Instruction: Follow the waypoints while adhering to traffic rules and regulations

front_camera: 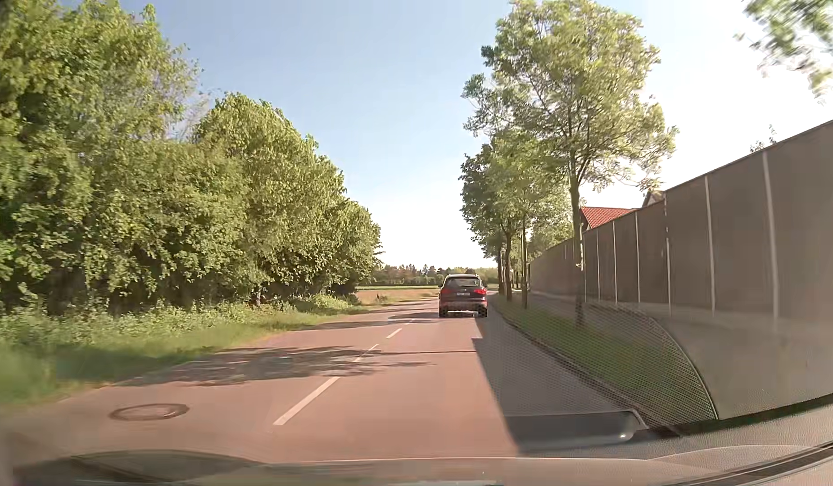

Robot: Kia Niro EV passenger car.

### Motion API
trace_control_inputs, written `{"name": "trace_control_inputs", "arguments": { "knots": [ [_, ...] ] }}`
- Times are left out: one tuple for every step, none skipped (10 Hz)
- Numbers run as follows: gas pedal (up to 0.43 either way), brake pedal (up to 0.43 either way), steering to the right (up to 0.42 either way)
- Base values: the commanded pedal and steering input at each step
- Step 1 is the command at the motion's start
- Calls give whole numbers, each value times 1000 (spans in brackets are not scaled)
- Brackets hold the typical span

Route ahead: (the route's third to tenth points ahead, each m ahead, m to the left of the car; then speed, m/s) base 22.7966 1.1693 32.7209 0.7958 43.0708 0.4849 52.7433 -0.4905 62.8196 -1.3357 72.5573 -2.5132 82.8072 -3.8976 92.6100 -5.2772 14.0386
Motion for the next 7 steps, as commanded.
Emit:
{"name": "trace_control_inputs", "arguments": {
  "knots": [
    [177,12,7],
    [177,12,7],
    [177,12,8],
    [177,12,8],
    [177,12,9],
    [177,12,9],
    [177,12,9]
  ]
}}
